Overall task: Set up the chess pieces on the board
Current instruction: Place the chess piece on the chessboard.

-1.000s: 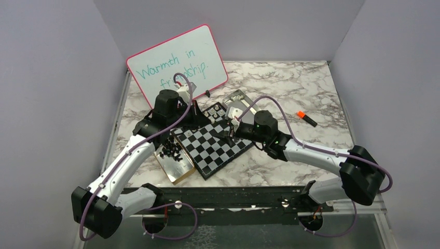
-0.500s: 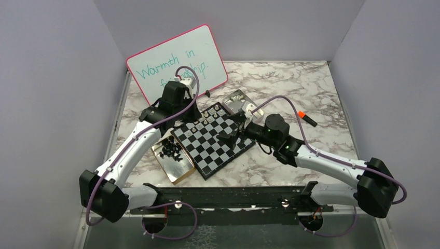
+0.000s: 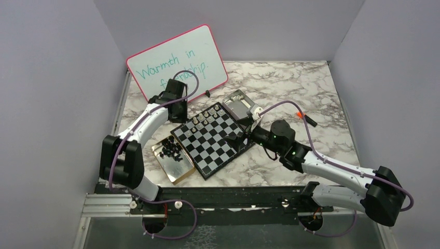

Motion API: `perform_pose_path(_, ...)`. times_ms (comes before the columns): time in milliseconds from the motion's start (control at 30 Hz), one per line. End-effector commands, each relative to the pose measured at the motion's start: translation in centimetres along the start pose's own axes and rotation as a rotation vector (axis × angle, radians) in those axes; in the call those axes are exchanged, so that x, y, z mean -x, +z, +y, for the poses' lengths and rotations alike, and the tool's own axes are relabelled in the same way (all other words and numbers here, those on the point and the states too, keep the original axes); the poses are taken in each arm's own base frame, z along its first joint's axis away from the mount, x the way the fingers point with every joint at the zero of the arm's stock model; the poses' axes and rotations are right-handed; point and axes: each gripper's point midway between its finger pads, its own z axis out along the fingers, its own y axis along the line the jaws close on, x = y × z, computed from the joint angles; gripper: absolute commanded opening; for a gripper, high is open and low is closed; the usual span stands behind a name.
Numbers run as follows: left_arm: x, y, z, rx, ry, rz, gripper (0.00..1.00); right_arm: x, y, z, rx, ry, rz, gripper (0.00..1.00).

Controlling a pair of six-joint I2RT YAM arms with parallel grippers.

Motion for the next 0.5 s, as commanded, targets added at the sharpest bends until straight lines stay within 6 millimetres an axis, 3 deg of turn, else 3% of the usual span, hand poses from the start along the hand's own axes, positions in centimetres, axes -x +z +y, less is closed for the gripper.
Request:
perform_pose_path(0,-0.1,1.2,-0.1,-0.016,0.039,0.067,0.00,0.0,-0.5,0.1,-0.002,-0.006,0.005,1.00)
perform_pose_path(467,0.2,4.4,0.3,0.027,0.046,0.139,0.00,0.0,-1.3,-1.0,-0.064,-0.033,-0.009,1.00)
